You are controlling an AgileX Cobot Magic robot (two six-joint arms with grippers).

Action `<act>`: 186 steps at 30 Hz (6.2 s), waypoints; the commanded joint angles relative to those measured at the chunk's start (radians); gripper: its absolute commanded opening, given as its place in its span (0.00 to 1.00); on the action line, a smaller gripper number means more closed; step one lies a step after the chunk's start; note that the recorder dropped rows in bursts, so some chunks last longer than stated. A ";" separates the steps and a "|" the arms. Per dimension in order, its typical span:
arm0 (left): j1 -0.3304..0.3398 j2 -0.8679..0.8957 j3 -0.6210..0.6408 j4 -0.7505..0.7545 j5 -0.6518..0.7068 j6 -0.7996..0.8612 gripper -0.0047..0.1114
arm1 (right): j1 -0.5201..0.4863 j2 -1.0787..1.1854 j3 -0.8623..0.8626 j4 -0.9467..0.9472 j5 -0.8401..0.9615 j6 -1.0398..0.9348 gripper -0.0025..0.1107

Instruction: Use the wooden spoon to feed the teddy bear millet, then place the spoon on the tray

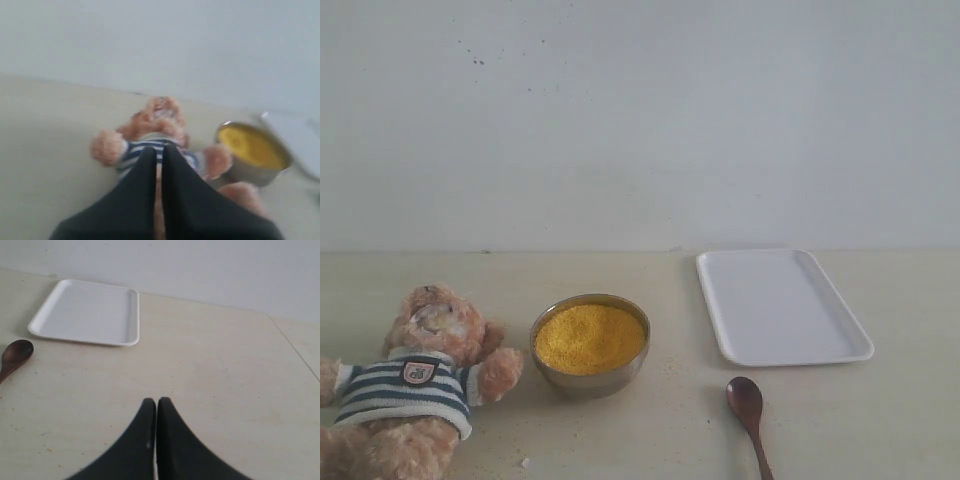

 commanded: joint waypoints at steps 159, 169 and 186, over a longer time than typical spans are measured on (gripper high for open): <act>0.291 1.443 -0.643 -1.079 0.706 1.150 0.07 | 0.002 -0.005 -0.001 -0.001 -0.008 -0.003 0.02; 0.291 1.443 -0.635 -1.101 0.713 1.150 0.07 | 0.002 -0.005 -0.001 -0.001 -0.008 -0.003 0.02; 0.291 1.443 -0.536 -1.231 0.796 1.201 0.07 | 0.002 -0.005 -0.001 0.352 -0.488 0.140 0.02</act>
